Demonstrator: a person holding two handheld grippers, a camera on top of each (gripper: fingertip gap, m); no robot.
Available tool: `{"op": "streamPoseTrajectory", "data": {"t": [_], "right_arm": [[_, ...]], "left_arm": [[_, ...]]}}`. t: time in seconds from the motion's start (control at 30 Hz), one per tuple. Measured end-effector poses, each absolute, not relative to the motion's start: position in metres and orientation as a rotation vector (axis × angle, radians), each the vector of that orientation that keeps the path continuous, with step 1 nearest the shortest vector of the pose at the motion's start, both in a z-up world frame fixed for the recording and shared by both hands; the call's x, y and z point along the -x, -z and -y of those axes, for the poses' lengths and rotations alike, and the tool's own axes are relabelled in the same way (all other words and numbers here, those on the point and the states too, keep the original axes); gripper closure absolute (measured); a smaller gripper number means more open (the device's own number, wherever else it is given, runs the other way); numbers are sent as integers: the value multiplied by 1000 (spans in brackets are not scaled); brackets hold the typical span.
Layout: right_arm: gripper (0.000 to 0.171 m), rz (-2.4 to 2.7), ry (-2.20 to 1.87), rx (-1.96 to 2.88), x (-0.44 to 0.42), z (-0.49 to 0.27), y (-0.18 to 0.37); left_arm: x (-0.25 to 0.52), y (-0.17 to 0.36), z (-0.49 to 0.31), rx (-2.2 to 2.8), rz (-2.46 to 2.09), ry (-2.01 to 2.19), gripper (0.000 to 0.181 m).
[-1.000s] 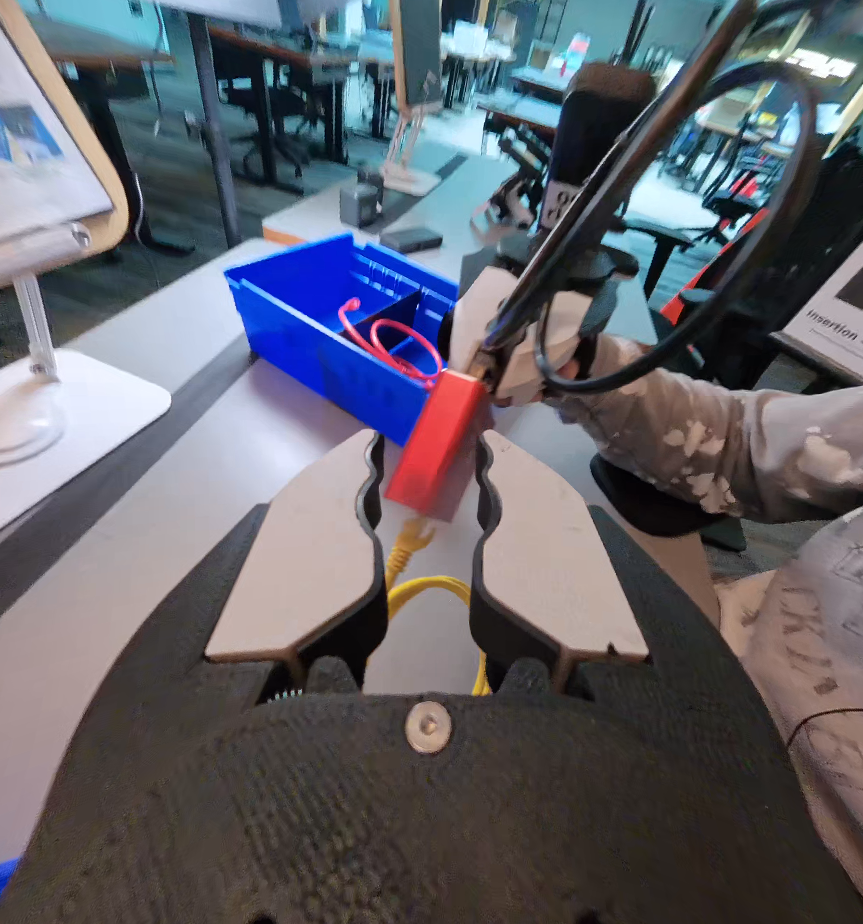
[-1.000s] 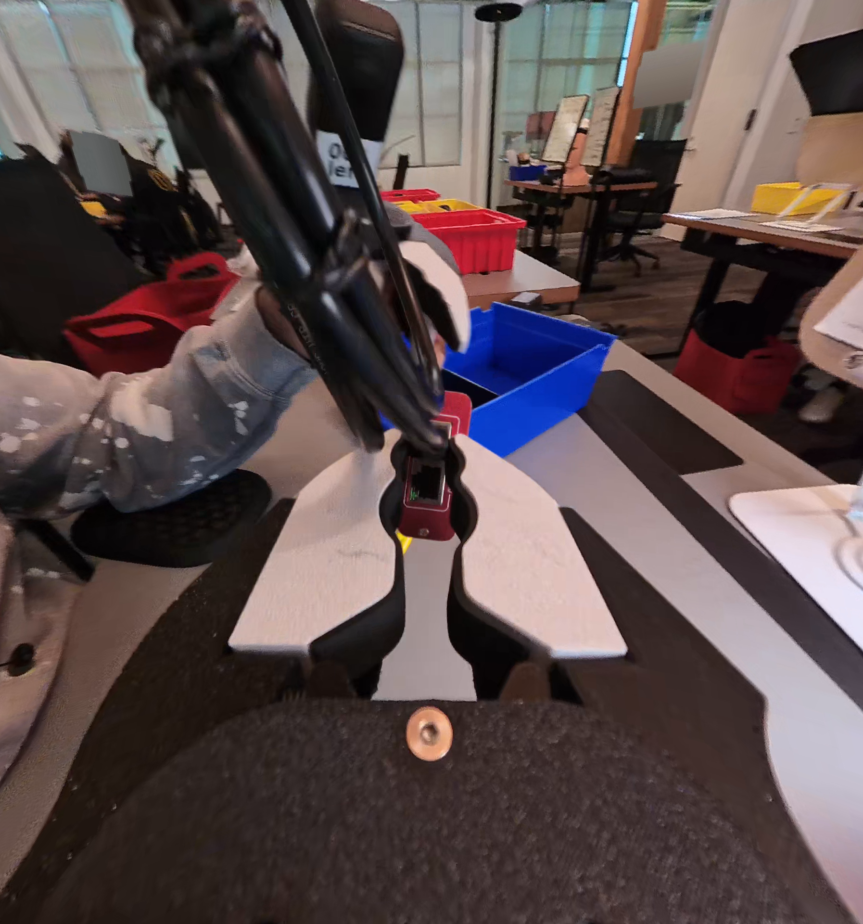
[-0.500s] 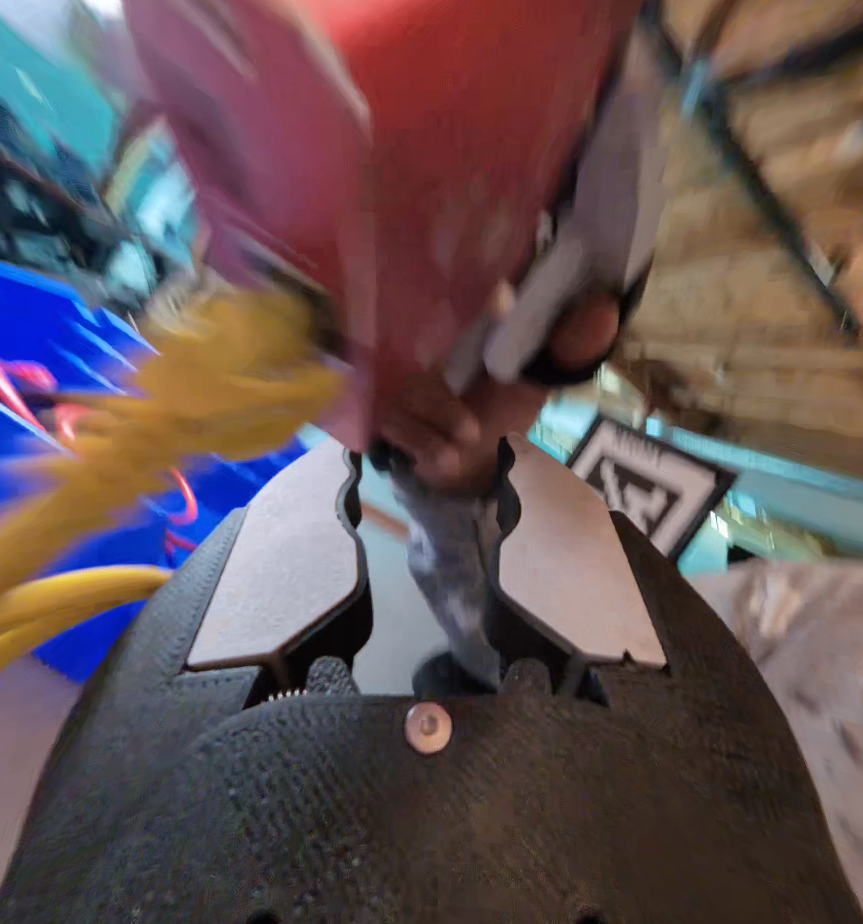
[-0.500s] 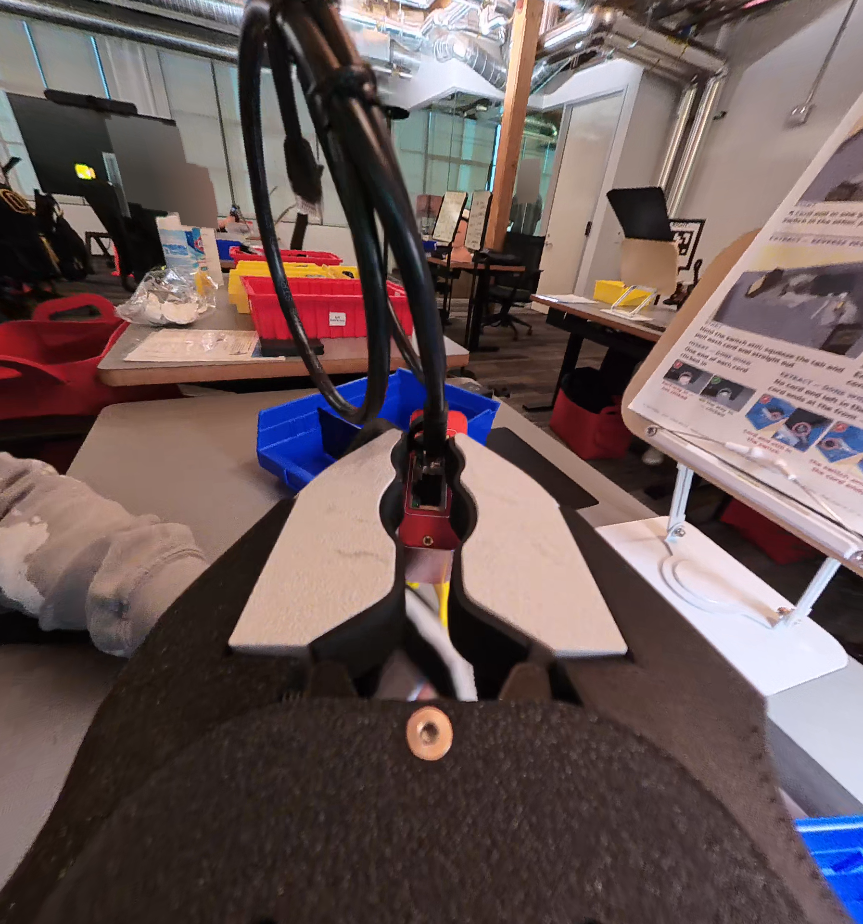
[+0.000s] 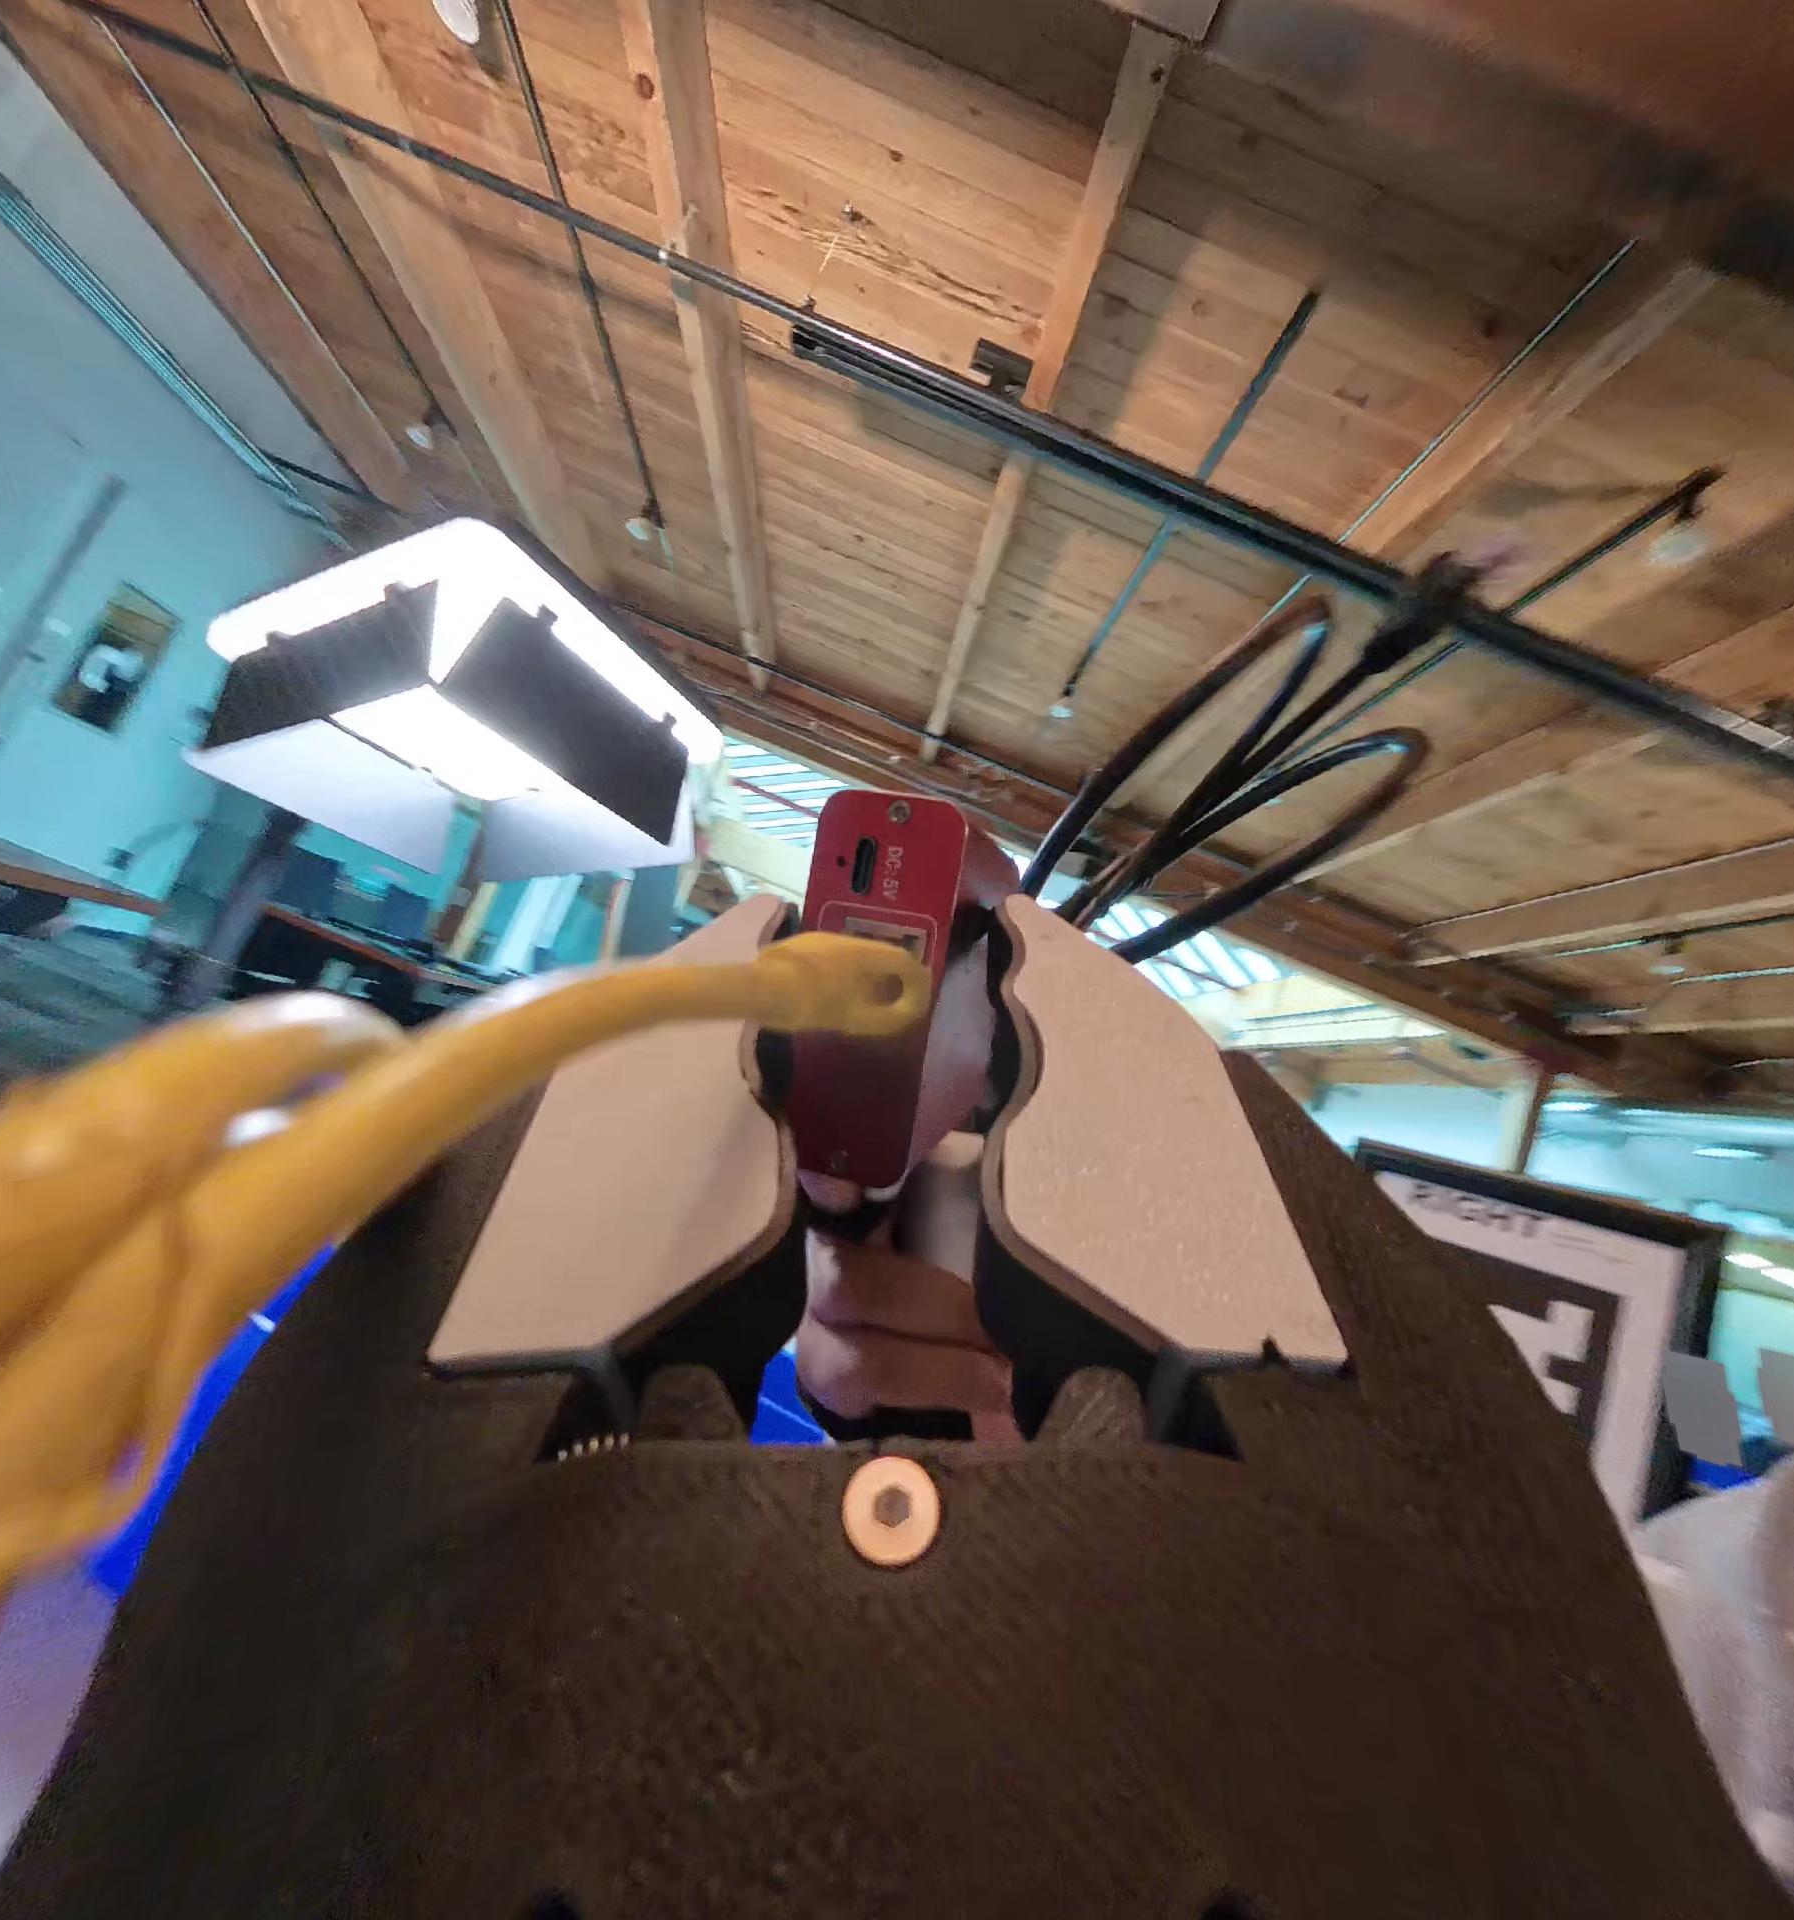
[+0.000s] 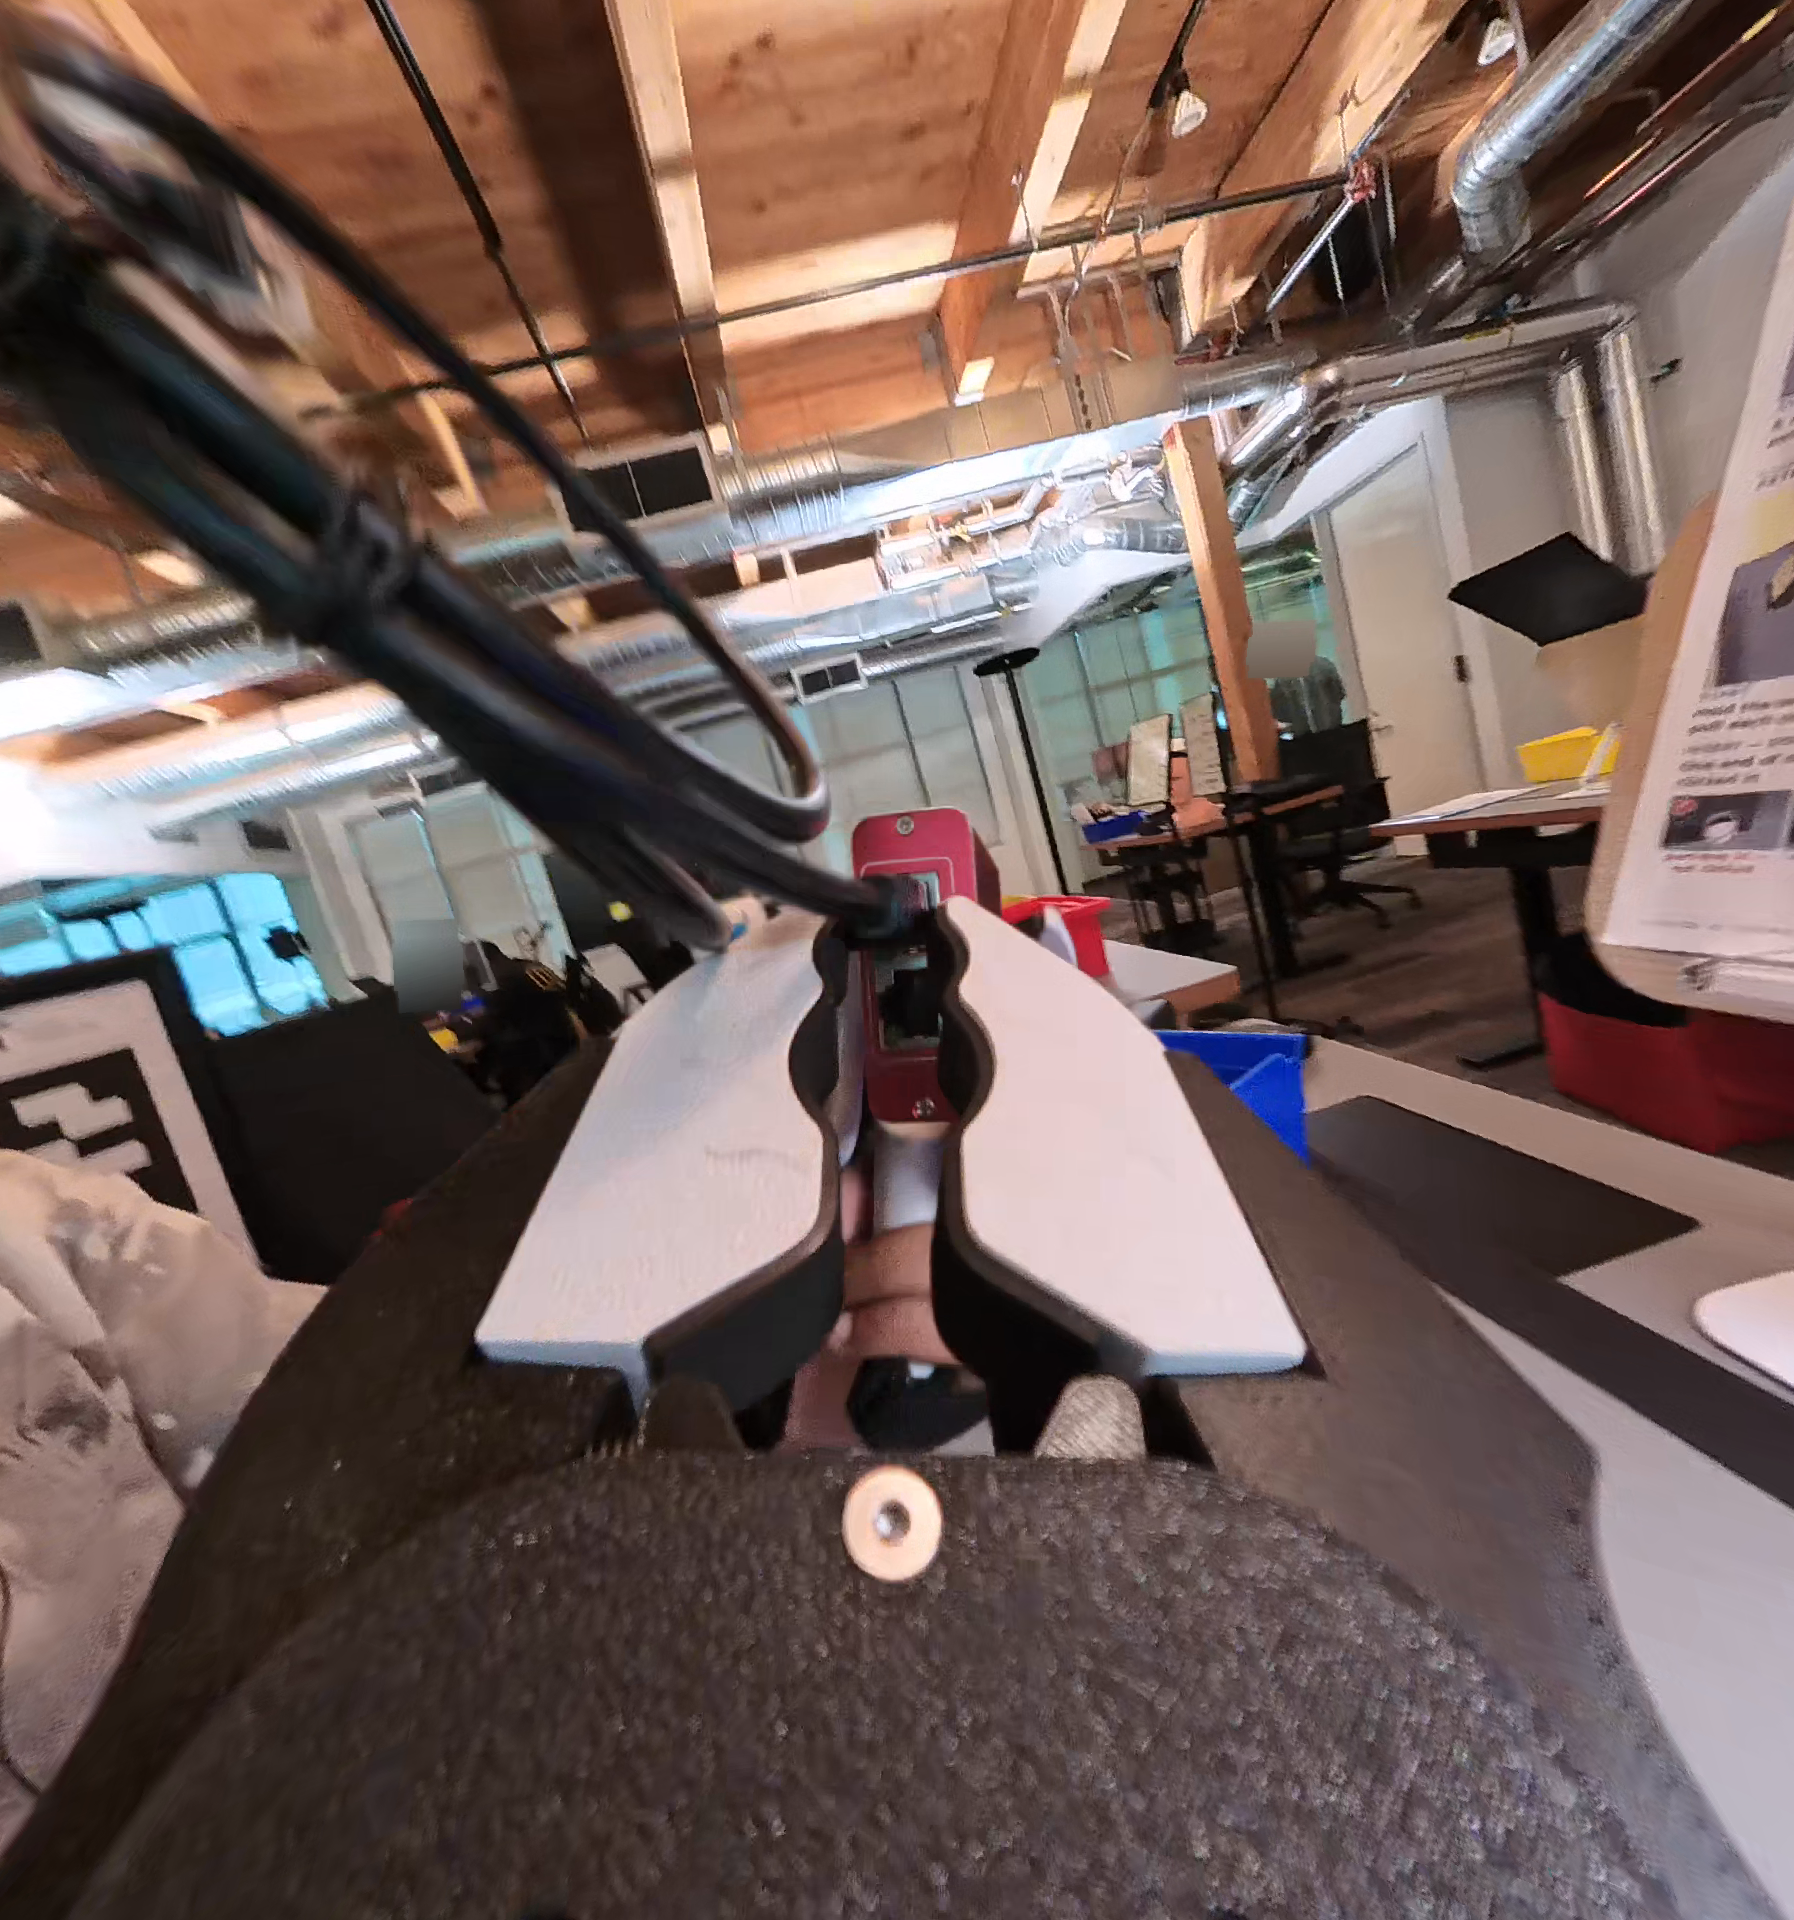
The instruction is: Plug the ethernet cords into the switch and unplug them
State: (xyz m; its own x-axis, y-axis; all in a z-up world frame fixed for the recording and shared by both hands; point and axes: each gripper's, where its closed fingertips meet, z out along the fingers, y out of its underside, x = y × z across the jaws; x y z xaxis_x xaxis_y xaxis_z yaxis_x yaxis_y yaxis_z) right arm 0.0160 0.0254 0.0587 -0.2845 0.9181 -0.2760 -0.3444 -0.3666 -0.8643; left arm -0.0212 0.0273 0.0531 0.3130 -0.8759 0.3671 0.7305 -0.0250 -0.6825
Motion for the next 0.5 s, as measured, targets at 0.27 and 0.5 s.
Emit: {"op": "streamPoseTrajectory", "data": {"t": [0.27, 0.5], "right_arm": [[157, 737, -2114, 1015, 1, -23, -39], [158, 933, -1946, 1059, 3, -18, -23]], "left_arm": [[35, -56, -24, 1079, -244, 1116, 150], [33, -43, -11, 1249, -419, 1000, 154]]}}
